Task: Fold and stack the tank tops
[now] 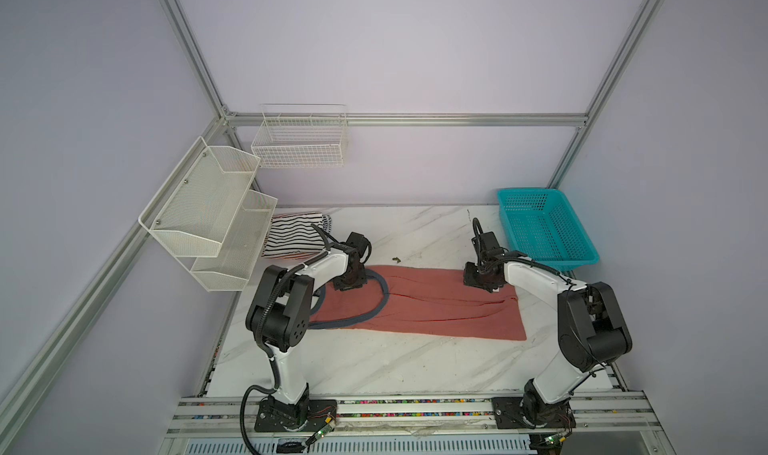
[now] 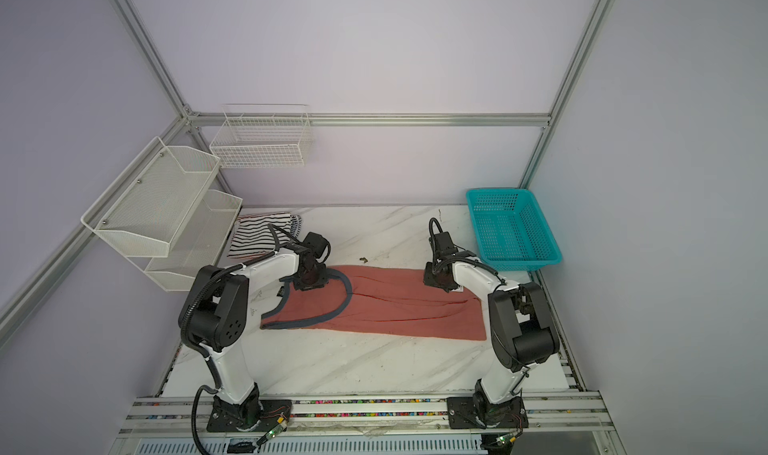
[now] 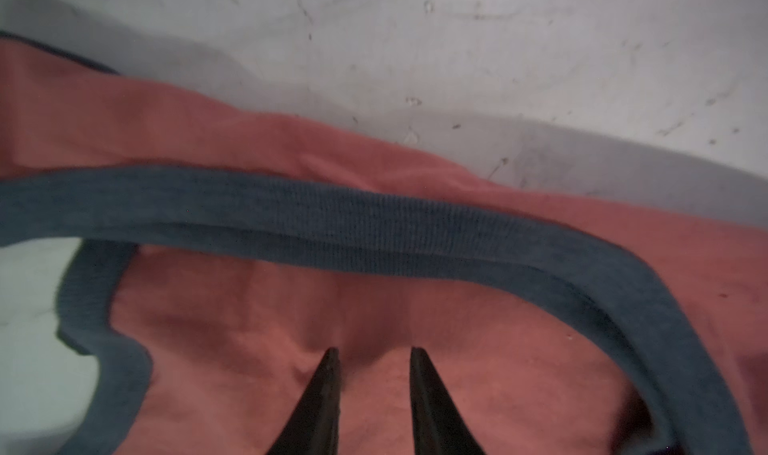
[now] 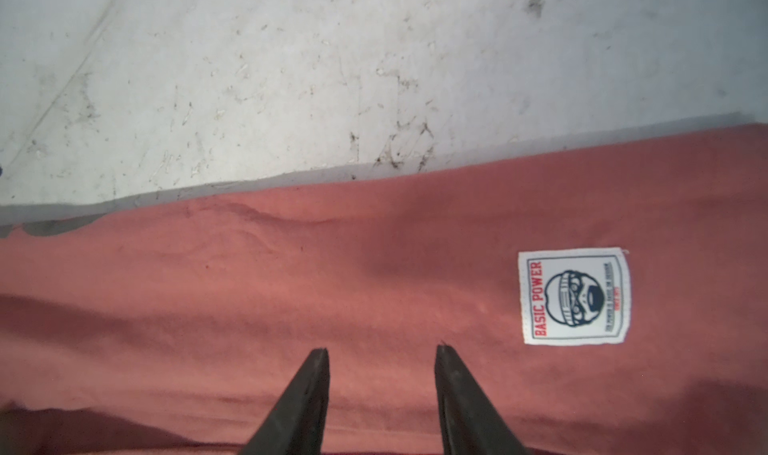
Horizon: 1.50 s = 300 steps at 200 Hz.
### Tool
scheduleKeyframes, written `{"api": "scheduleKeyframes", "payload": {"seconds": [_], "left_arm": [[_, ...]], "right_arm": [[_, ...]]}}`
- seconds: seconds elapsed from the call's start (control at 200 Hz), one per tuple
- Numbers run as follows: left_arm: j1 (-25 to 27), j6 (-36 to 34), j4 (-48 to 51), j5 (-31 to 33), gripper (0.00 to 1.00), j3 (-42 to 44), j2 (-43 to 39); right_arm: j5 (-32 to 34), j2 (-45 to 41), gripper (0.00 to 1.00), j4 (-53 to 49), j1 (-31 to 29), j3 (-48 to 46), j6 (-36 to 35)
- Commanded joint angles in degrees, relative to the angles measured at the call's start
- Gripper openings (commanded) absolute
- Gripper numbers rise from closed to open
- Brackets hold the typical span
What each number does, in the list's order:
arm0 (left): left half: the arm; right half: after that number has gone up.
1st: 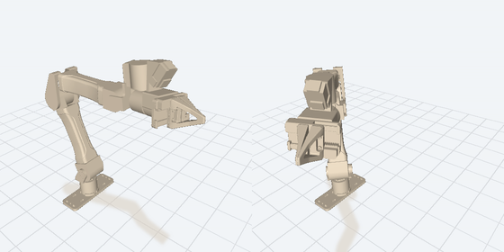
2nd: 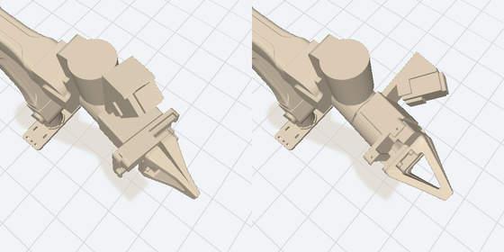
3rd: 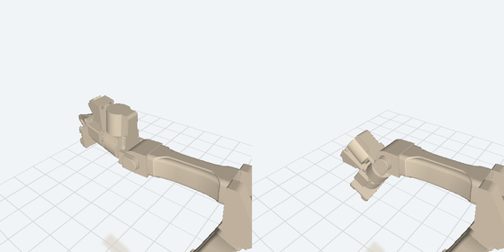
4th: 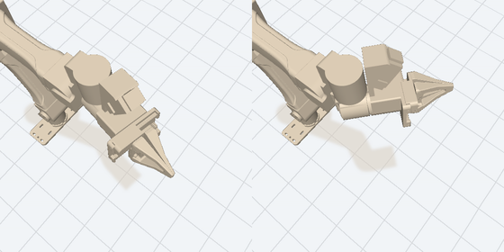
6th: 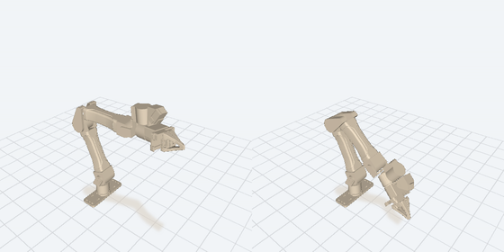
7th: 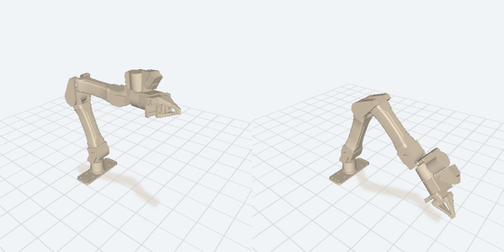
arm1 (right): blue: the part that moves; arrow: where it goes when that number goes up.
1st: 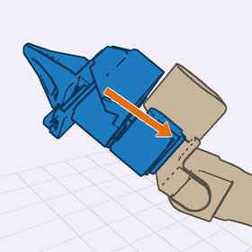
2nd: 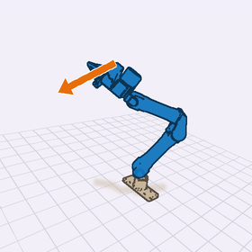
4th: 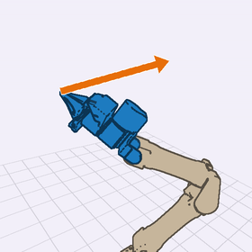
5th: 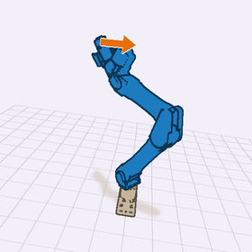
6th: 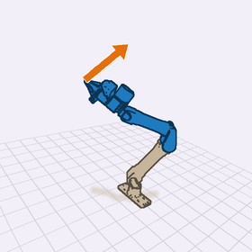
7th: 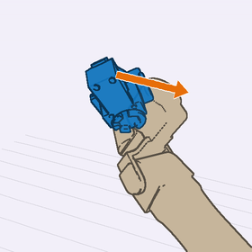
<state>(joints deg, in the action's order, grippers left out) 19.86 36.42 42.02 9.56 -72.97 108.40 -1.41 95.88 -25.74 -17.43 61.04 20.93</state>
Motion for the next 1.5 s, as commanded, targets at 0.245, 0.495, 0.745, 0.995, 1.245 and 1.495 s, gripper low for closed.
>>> {"api": "scheduleKeyframes", "payload": {"seconds": [0.245, 0.495, 0.745, 0.995, 1.245, 1.495], "left_arm": [[0.7, 0.1, 2.3, -1.4, 0.22, -4.6, 3.1], [1.1, 0.1, 2.7, -0.8, 0.2, -4.9, 6.7], [1.1, -0.1, 6.1, 2.2, 0.18, -11.2, 12.4], [1.1, -3.5, 11.6, 2.4, 0.18, -26.1, 22.2], [2.3, -8.3, 18.9, -0.4, 0.17, -48.9, 35.1], [2.9, -10.4, 21.5, -3.6, 0.17, -67.4, 45.1]], "right_arm": [[-0.1, 1.7, 0.45, 1.0, -0.6, -3.6, -1.5], [0.6, 0.6, 0.44, 1.1, -0.6, -7.0, -1.0], [1.2, -0.3, 0.44, -0.1, -0.7, -9.7, -1.0], [0.7, -4.0, 0.44, -2.3, -1.5, -12.9, 2.6], [-1.9, -11.5, 0.44, -3.9, -4.4, -18.3, 9.1], [-4.2, -14.7, 0.44, -4.9, -10.4, -22.9, 15.6]]}}
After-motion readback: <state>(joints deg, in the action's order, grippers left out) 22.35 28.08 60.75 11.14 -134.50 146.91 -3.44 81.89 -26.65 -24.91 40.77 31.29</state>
